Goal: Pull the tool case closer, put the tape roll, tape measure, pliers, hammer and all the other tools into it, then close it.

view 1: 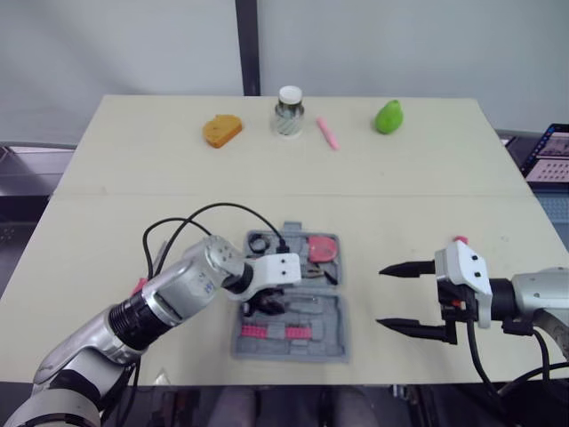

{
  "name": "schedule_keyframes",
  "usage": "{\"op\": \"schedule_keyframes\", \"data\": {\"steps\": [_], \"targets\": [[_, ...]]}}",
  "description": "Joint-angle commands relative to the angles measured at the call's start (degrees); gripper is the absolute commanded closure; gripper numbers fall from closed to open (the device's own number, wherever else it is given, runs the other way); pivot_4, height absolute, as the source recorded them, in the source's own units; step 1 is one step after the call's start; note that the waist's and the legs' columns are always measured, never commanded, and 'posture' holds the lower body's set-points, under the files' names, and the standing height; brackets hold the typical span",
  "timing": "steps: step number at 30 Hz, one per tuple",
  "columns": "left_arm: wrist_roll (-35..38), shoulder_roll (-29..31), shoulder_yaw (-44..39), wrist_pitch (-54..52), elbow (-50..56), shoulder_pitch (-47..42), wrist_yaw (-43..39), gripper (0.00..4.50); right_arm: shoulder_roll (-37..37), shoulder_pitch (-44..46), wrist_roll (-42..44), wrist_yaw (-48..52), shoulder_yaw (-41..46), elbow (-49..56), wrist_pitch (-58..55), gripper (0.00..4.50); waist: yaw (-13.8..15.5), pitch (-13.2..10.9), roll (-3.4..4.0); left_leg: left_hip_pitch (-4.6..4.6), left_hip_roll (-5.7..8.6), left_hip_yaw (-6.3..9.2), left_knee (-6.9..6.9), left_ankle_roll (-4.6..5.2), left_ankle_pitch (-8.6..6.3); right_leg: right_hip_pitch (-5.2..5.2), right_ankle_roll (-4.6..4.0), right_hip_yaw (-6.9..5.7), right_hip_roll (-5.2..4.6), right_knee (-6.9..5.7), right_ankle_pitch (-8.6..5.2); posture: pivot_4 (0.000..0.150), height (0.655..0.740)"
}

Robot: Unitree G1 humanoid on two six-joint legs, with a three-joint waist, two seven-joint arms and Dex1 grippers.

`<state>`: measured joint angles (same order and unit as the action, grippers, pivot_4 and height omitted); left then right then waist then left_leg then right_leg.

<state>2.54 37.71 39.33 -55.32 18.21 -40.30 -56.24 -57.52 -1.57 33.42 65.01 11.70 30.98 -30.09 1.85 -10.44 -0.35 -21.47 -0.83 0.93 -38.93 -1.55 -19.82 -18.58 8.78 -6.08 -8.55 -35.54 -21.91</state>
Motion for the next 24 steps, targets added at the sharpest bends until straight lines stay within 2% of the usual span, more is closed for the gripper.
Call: {"op": "schedule_keyframes", "data": {"steps": [1, 5, 10, 14, 20, 22, 24], "targets": [[2.0, 0.7, -2.2, -2.5, 4.5, 0.1, -1.0, 2.05, -0.4, -0.3, 1.6, 0.0, 2.6, 1.9, -0.1, 0.0, -0.1, 0.0, 0.0, 0.0, 0.0, 0.0, 0.0, 0.0, 0.0, 0.0, 0.0, 0.01, 0.0, 0.0, 0.0, 0.15, 0.74], [4.0, 1.6, -4.2, -5.4, 6.5, -0.5, -1.2, 2.05, -0.4, -0.3, 2.1, -0.1, 2.7, 2.2, -0.3, 0.0, -0.1, 0.0, 0.0, 0.0, 0.0, 0.01, 0.0, 0.0, 0.0, 0.0, 0.0, 0.01, 0.0, -0.01, 0.0, 0.15, 0.74], [7.3, 3.9, -10.7, -6.5, 5.8, -0.7, -1.7, 2.05, -0.5, 0.1, 2.6, -0.2, 2.7, 2.3, -0.5, 0.0, -0.1, 0.0, 0.0, 0.0, 0.0, 0.01, -0.01, 0.0, 0.0, 0.0, 0.0, 0.01, 0.0, -0.01, 0.0, 0.15, 0.74], [8.6, 6.5, -15.5, 6.2, 1.8, 2.4, -4.3, 2.05, -0.4, 0.9, 2.7, -0.3, 2.4, 1.7, -0.5, 0.0, -0.3, 0.0, 0.01, 0.01, -0.01, 0.01, 0.0, 0.0, 0.0, -0.01, 0.0, 0.01, 0.0, -0.01, 0.0, 0.15, 0.74], [15.4, 3.8, -26.2, 22.0, -3.6, 9.4, -8.3, 2.05, 0.1, 3.0, 2.9, -0.5, 1.6, 0.5, -1.0, 0.0, -0.2, 0.0, 0.01, -0.01, -0.01, 0.04, -0.03, 0.01, -0.01, 0.0, 0.0, -0.02, -0.01, -0.02, 0.0, 0.15, 0.74], [19.0, 1.5, -29.4, 22.7, -3.9, 11.4, -8.4, 2.05, 0.4, 3.3, 3.3, -0.9, 1.6, 0.3, -1.5, 0.0, -0.2, 0.0, 0.01, -0.01, -0.01, 0.03, -0.05, 0.01, -0.01, 0.01, 0.0, -0.01, -0.01, -0.03, 0.0, 0.15, 0.74], [18.5, 0.6, -30.1, 25.7, -4.6, 13.1, -8.0, 2.05, 0.8, 3.2, 3.5, -1.3, 1.8, 0.0, -1.8, 0.0, -0.2, 0.0, 0.01, -0.01, 0.0, 0.04, -0.06, 0.02, -0.01, 0.01, 0.0, -0.02, -0.02, -0.04, 0.0, 0.15, 0.74]]}}
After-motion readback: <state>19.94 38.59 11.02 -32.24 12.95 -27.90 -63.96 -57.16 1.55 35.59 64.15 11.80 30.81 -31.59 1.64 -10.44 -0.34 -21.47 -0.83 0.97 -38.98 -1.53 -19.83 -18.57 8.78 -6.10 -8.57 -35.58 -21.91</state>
